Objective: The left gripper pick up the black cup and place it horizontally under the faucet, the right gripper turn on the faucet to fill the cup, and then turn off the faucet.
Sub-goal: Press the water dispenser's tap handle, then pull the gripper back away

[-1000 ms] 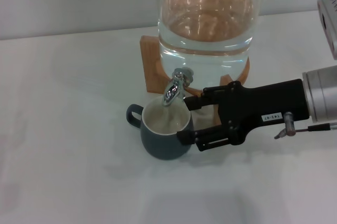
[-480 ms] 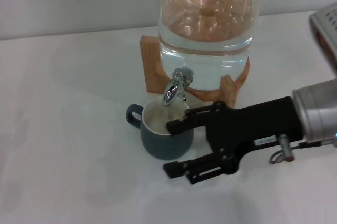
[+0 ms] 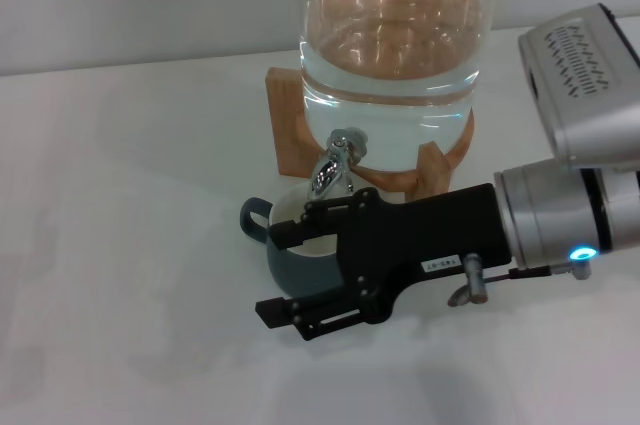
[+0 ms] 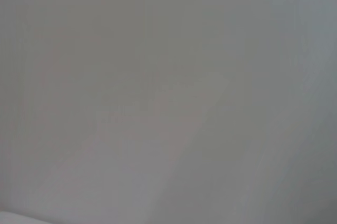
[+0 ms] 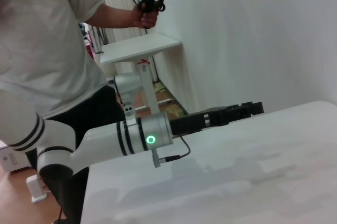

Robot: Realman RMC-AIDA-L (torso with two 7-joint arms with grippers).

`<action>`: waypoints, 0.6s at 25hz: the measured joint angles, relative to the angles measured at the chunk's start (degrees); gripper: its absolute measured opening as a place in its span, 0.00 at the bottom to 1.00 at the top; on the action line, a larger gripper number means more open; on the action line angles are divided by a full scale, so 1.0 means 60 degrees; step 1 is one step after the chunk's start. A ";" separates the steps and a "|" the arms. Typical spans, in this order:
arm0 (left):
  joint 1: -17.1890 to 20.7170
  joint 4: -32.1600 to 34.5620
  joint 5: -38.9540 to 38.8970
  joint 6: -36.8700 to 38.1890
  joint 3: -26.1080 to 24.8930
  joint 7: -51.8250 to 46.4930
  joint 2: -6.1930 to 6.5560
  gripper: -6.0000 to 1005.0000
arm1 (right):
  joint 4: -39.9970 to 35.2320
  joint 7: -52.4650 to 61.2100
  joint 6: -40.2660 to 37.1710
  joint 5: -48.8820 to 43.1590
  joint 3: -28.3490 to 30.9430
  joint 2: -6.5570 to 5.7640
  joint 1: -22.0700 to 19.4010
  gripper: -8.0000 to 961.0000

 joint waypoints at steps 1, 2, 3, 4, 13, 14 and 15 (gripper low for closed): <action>0.0000 0.0003 0.0000 0.0001 0.0000 0.0000 0.0000 0.63 | 0.0001 0.0006 -0.0116 0.0001 -0.0074 0.0000 0.0004 0.83; 0.0000 0.0003 0.0000 0.0000 0.0000 0.0000 0.0000 0.63 | 0.0001 0.0012 -0.0192 0.0001 -0.0121 0.0000 0.0007 0.83; 0.0000 0.0005 0.0000 0.0001 0.0000 0.0000 0.0000 0.63 | 0.0001 0.0030 -0.0286 0.0002 -0.0157 0.0000 0.0009 0.83; 0.0000 0.0005 0.0000 0.0000 0.0000 0.0000 0.0000 0.63 | 0.0001 0.0046 -0.0360 0.0002 -0.0186 0.0000 0.0010 0.83; 0.0001 0.0022 0.0009 0.0000 0.0000 0.0000 0.0000 0.62 | 0.0015 0.0121 -0.0811 -0.0005 -0.0228 0.0000 0.0017 0.83; 0.0001 0.0021 0.0011 0.0000 0.0000 0.0000 0.0000 0.62 | 0.0025 0.0122 -0.0865 -0.0032 -0.0224 0.0000 0.0018 0.83; 0.0001 0.0021 0.0011 0.0000 0.0000 0.0000 0.0000 0.62 | 0.0032 0.0122 -0.0896 -0.0050 -0.0222 0.0000 0.0017 0.83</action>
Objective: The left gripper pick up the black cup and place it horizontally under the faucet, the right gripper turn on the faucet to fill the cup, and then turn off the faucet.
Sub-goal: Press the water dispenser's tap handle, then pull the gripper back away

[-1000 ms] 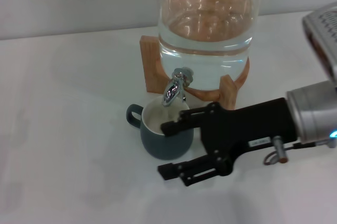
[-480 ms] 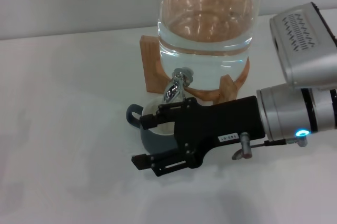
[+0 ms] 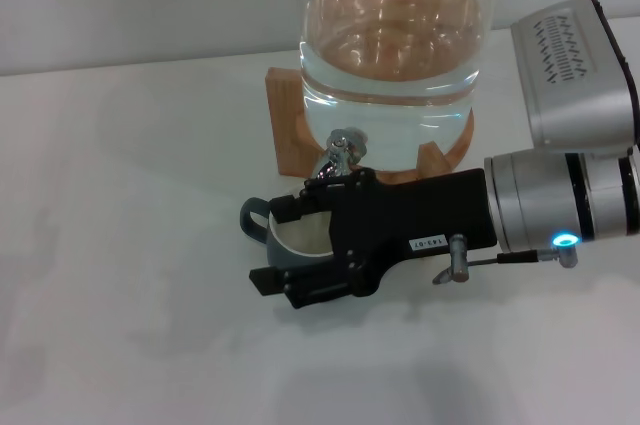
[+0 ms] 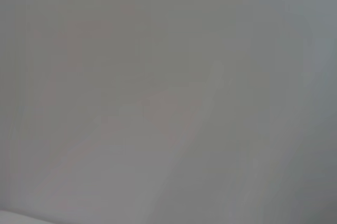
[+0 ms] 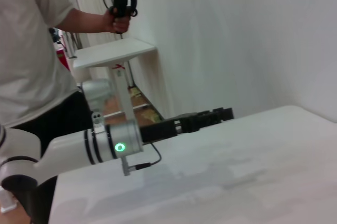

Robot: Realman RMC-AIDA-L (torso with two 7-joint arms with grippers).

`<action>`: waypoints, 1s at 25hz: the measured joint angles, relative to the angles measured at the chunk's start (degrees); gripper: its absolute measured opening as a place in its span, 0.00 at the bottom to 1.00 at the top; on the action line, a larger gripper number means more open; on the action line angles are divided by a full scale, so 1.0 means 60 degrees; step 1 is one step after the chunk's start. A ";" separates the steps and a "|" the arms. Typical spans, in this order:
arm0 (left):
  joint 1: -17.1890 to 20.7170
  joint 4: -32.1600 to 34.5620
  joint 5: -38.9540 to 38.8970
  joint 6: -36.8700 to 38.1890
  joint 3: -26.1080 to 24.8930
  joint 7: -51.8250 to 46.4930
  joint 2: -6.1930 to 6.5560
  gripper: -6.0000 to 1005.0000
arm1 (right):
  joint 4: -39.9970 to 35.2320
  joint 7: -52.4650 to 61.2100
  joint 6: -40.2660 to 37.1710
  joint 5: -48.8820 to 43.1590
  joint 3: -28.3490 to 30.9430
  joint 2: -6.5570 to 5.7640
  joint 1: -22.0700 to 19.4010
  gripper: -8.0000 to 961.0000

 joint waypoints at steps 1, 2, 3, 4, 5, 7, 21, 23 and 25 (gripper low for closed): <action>0.0000 0.0002 0.0001 0.0000 0.0000 0.0000 -0.0001 0.62 | 0.0024 0.0001 -0.0036 -0.0024 0.0005 0.0000 0.0001 0.83; 0.0000 0.0007 0.0003 0.0000 0.0000 0.0000 0.0000 0.62 | 0.0083 0.0002 -0.0067 -0.0047 0.0019 0.0000 0.0012 0.83; 0.0000 0.0010 0.0004 0.0000 0.0000 0.0000 0.0000 0.62 | 0.0137 0.0002 -0.0074 -0.0049 0.0042 -0.0002 0.0021 0.83; 0.0000 0.0014 0.0004 0.0000 0.0000 0.0000 0.0000 0.62 | 0.0216 0.0003 -0.0075 -0.0050 0.0074 -0.0007 0.0045 0.83; 0.0000 0.0016 0.0004 0.0000 0.0000 0.0000 0.0000 0.62 | 0.0294 0.0005 -0.0066 -0.0051 0.0120 -0.0019 0.0073 0.83; 0.0000 0.0017 0.0004 0.0000 0.0000 0.0000 0.0000 0.62 | 0.0410 0.0004 -0.0007 -0.0057 0.0193 -0.0029 0.0100 0.83; -0.0022 0.0121 0.0003 -0.0002 0.0000 0.0000 -0.0011 0.62 | 0.0720 -0.0121 0.0406 -0.0184 0.0889 -0.0059 0.0064 0.83; -0.0024 0.0143 0.0003 -0.0006 0.0000 0.0000 -0.0014 0.62 | 0.0803 -0.0170 0.0470 -0.0184 0.1025 -0.0059 0.0069 0.83; -0.0030 0.0144 0.0003 -0.0008 0.0000 0.0000 -0.0015 0.62 | 0.0883 -0.0215 0.0503 -0.0184 0.1120 -0.0059 0.0084 0.83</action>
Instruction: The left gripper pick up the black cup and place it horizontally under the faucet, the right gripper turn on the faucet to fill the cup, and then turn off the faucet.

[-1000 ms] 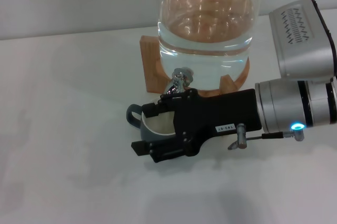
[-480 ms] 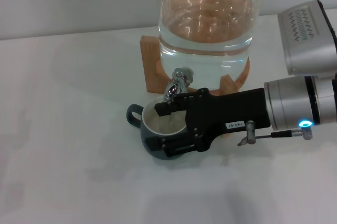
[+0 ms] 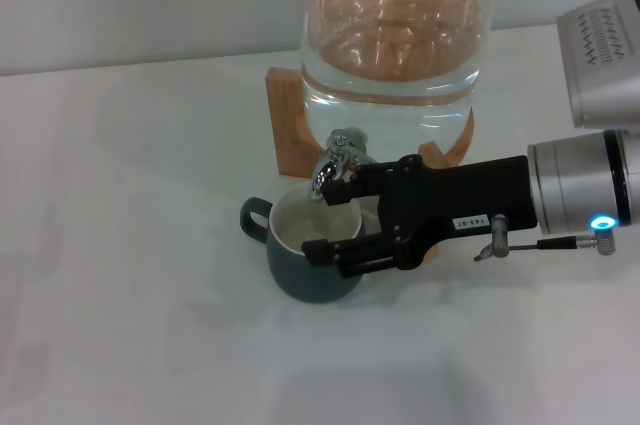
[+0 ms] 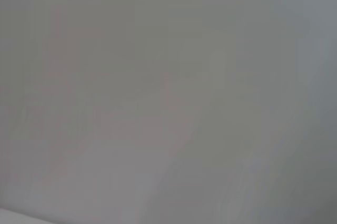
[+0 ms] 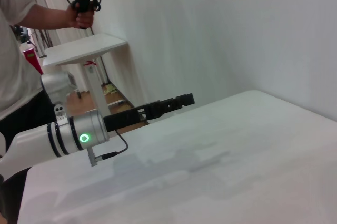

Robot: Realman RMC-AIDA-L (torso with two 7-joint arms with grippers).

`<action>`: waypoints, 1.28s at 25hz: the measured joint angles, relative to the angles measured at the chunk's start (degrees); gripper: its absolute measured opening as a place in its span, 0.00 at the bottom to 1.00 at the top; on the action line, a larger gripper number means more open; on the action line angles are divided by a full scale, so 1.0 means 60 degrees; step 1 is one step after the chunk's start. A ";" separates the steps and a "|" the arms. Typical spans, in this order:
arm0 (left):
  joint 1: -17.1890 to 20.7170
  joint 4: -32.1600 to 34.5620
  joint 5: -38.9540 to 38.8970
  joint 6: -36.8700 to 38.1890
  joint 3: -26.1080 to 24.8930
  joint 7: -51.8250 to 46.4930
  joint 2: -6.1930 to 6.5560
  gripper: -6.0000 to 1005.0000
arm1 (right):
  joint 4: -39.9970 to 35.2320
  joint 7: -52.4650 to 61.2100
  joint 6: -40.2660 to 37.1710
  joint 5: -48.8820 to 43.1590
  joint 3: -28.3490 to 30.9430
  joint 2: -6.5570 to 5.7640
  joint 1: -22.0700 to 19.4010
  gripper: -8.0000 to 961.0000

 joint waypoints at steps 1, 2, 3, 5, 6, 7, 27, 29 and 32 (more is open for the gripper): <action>-0.0003 0.0001 0.0000 -0.0001 0.0000 0.0000 0.0000 0.62 | 0.0031 -0.0015 0.0012 0.0000 0.0032 0.0000 0.0009 0.83; -0.0008 0.0001 0.0000 -0.0002 0.0000 0.0000 0.0000 0.62 | 0.0077 -0.0049 0.0044 0.0000 0.0077 0.0000 0.0024 0.83; -0.0012 0.0002 0.0000 -0.0002 0.0000 0.0000 0.0000 0.62 | 0.0096 -0.0072 0.0078 0.0000 0.0095 0.0000 0.0032 0.83; -0.0018 0.0002 0.0000 -0.0003 0.0000 0.0001 0.0000 0.62 | 0.0116 -0.0124 0.0139 0.0001 0.0123 -0.0001 0.0047 0.83; -0.0024 0.0002 0.0000 -0.0011 0.0000 0.0000 0.0000 0.62 | 0.0118 -0.0159 0.0161 0.0007 0.0133 0.0000 0.0051 0.83; -0.0025 0.0002 0.0000 -0.0017 0.0000 0.0001 0.0000 0.62 | 0.0125 -0.0182 0.0166 0.0014 0.0136 0.0000 0.0053 0.83; 0.0045 -0.0171 -0.0142 0.0043 -0.0064 0.0598 0.0039 0.62 | 0.0530 -0.1955 0.3878 0.1304 0.4560 0.0015 -0.0629 0.83; 0.0088 -0.0325 -0.0321 0.0126 -0.0065 0.0622 0.0046 0.62 | 0.1104 -0.2561 0.3890 0.1508 0.5450 0.0015 -0.0745 0.83; 0.0141 -0.0468 -0.0582 0.0260 -0.0024 0.0633 0.0049 0.62 | 0.2549 -0.3710 0.3876 0.2049 0.6810 0.0016 -0.0732 0.83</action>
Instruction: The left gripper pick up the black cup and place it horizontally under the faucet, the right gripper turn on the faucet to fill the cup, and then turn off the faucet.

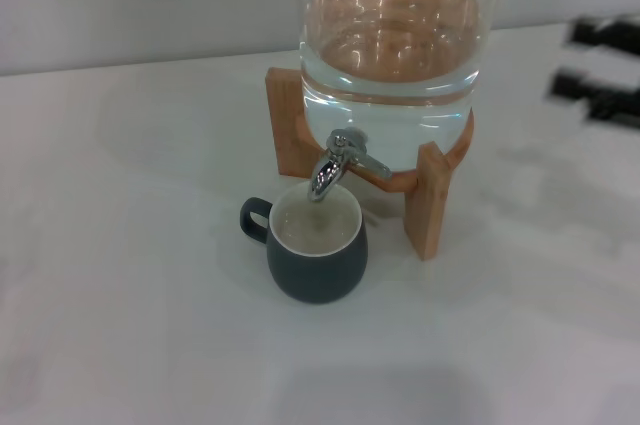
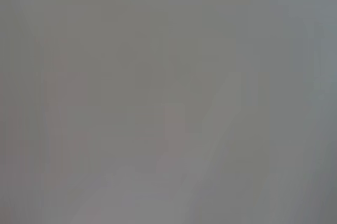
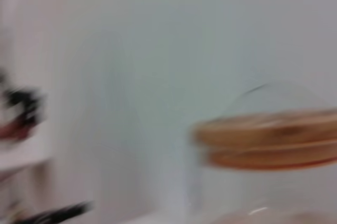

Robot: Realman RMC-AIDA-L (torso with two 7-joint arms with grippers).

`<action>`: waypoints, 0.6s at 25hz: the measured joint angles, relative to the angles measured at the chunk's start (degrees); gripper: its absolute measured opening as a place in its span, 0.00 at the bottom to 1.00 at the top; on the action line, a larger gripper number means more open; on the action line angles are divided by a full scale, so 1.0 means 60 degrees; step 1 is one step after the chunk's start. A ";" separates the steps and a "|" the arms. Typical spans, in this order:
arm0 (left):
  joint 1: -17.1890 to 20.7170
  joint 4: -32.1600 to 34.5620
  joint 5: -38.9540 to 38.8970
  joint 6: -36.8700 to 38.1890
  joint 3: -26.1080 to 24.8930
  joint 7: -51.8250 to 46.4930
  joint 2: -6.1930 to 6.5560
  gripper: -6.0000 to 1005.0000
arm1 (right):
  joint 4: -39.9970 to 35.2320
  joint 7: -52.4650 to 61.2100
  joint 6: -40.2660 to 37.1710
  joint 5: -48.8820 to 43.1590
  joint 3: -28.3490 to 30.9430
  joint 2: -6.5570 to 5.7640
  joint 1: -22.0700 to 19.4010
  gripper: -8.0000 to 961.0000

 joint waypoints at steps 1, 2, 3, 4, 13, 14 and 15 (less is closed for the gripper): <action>0.0011 -0.0016 -0.0057 0.0043 0.0003 0.0001 0.0011 0.62 | 0.0587 -0.0451 -0.0035 0.0209 0.0446 -0.0002 0.0035 0.83; 0.0014 -0.0018 -0.0086 0.0080 0.0004 0.0002 0.0025 0.62 | 0.1138 -0.0888 -0.0080 0.0339 0.0787 0.0001 0.0077 0.83; 0.0018 -0.0023 -0.0100 0.0114 -0.0007 0.0002 0.0035 0.62 | 0.1789 -0.1415 -0.0141 0.0445 0.1174 -0.0001 0.0157 0.83; 0.0018 -0.0026 -0.0104 0.0161 -0.0020 0.0004 0.0047 0.62 | 0.2323 -0.1895 -0.0191 0.0514 0.1498 0.0000 0.0233 0.83; -0.0031 -0.0231 -0.0273 0.0663 0.0027 0.0047 0.0075 0.62 | 0.7015 -0.6712 -0.0843 0.1711 0.3259 0.0015 0.0813 0.83; -0.0040 -0.0261 -0.0302 0.0723 0.0027 0.0046 0.0077 0.62 | 0.7501 -0.7313 -0.0856 0.2088 0.3270 0.0022 0.0829 0.83; -0.0065 -0.0282 -0.0343 0.0787 0.0027 0.0030 0.0108 0.62 | 0.8171 -0.8074 -0.0833 0.2625 0.3277 0.0032 0.0847 0.83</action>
